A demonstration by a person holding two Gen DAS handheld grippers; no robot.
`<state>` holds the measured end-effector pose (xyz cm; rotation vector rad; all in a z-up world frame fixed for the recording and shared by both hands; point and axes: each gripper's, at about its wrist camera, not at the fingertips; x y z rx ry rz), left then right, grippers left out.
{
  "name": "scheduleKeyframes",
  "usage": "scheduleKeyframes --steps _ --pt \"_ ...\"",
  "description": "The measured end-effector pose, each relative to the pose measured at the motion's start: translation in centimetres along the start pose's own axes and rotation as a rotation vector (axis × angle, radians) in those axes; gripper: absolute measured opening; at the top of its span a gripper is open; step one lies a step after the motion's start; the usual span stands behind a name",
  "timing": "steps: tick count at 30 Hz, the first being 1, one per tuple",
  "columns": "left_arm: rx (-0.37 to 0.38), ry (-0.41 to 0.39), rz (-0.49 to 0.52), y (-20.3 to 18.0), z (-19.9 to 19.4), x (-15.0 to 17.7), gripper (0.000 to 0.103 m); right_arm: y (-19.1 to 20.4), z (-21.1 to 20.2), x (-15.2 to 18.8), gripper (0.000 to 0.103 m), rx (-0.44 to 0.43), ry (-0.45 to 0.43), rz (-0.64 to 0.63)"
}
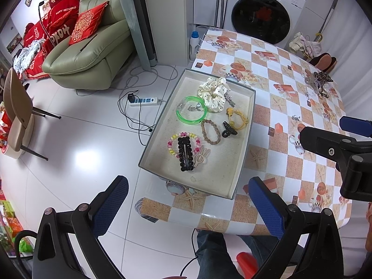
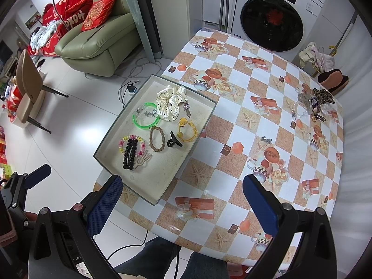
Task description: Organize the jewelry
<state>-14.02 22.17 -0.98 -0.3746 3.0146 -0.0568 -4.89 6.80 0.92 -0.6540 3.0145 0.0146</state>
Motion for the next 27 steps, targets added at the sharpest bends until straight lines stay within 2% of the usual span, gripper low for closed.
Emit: scheduleKeyframes --steps 27 --pt "-0.003 -0.004 -0.002 -0.27 0.0 0.08 0.103 0.04 0.06 0.0 0.103 0.0 0.0 0.0"
Point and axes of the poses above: each gripper's, at about its wrist camera, not at the fingertips, and z roughly the way its jaws point, y to its left, x to its underside, and after that the axes turned 12 degrees about y, right-handed
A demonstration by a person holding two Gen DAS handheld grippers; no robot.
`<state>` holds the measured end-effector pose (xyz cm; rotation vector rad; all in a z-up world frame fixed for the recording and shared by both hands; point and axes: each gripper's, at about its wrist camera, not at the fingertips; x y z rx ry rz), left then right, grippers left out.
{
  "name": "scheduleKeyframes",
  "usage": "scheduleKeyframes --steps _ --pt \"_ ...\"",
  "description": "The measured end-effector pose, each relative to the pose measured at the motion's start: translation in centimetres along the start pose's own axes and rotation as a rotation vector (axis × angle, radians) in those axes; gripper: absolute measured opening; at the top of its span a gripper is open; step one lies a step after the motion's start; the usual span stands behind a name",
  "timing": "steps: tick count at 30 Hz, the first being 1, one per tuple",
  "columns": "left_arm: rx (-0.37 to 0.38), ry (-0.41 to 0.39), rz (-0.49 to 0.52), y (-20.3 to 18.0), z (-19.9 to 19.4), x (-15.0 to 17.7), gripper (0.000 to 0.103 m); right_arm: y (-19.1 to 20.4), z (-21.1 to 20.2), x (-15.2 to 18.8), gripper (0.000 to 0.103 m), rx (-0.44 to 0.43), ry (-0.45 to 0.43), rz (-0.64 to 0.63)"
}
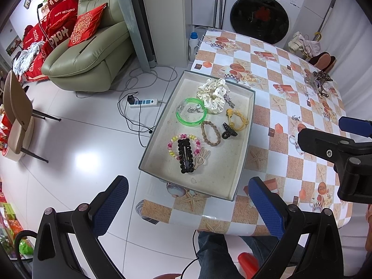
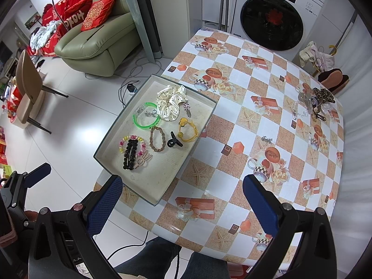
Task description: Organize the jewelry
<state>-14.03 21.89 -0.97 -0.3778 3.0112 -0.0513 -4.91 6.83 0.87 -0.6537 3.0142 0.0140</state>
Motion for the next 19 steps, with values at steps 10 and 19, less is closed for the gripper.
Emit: scheduleKeyframes --steps 10,19 --pt "-0.018 -0.004 0.002 0.29 0.0 -0.33 0.103 -0.01 0.02 0.03 0.103 -0.001 0.001 0.0" --pt "-0.029 -0.022 -0.002 0.44 0.03 -0.39 0.103 0.12 -0.01 0.1 0.103 -0.003 0.0 -0.001"
Point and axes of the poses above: each gripper's, at about its wrist camera, not at the fingertips, and z roughly the way its jaws point, y to its left, x to its underside, and after that the axes turned 12 degrees about y, right-handed
